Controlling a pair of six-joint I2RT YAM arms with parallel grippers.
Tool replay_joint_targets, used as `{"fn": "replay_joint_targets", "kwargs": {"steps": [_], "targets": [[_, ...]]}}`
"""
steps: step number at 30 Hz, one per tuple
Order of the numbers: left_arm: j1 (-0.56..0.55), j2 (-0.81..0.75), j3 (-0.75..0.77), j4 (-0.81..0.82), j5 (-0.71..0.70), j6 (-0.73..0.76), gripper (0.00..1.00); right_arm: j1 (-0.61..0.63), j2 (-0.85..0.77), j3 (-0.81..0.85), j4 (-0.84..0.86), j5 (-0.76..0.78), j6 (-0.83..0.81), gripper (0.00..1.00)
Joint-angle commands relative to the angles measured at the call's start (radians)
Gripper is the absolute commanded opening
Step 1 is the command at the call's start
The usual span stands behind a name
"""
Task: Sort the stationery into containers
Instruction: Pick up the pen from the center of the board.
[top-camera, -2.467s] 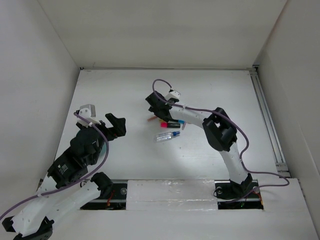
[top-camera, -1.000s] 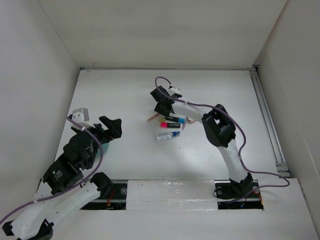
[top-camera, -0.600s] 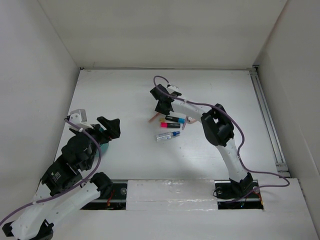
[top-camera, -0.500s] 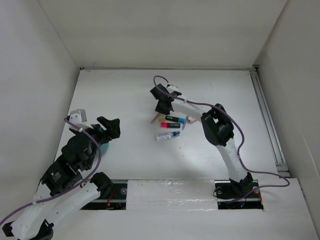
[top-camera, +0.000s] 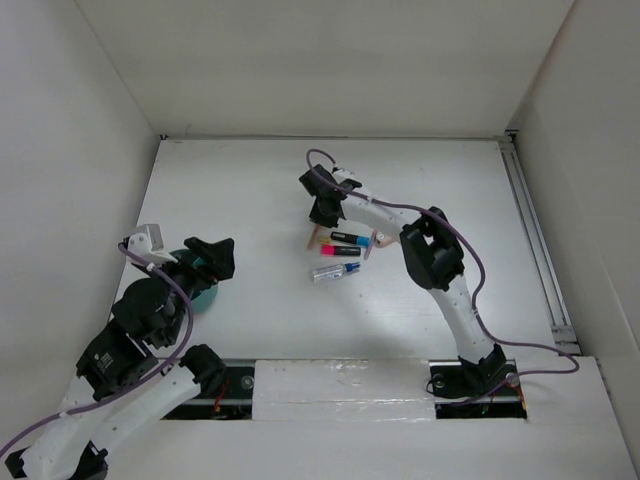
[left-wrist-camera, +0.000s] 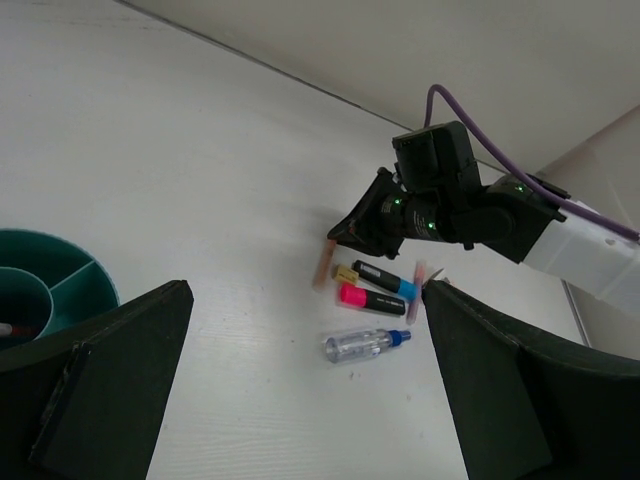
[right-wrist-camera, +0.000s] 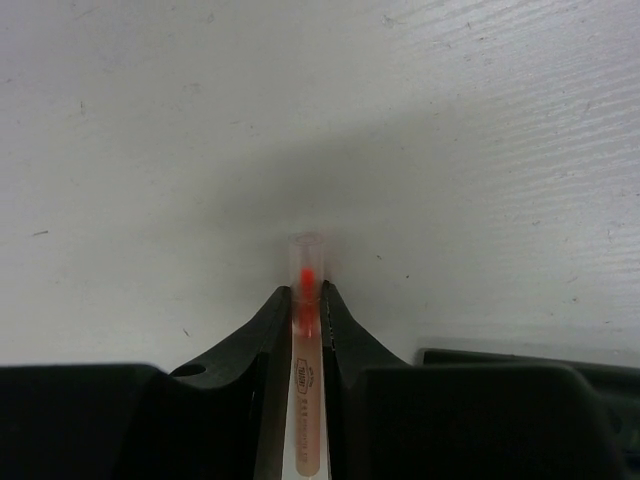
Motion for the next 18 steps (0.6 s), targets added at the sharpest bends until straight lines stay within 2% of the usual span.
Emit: {"fn": "replay_joint_targets", "kwargs": {"steps": [1, 7, 12, 18], "targets": [[-0.003, -0.014, 0.006, 0.015, -0.007, -0.006, 1.00, -0.001, 0.040, 0.013, -0.055, -0.019, 0.026, 0.00], [-0.003, -0.005, 0.006, 0.015, -0.007, -0.006, 1.00, 0.008, 0.029, -0.027, -0.002, -0.050, 0.037, 0.00], [-0.003, 0.015, 0.006, 0.015, 0.002, -0.006, 1.00, 0.019, -0.061, -0.107, 0.143, -0.073, 0.046, 0.00], [-0.003, 0.070, 0.015, 0.015, 0.022, 0.012, 1.00, 0.028, -0.149, -0.138, 0.210, -0.064, -0.024, 0.00]]}}
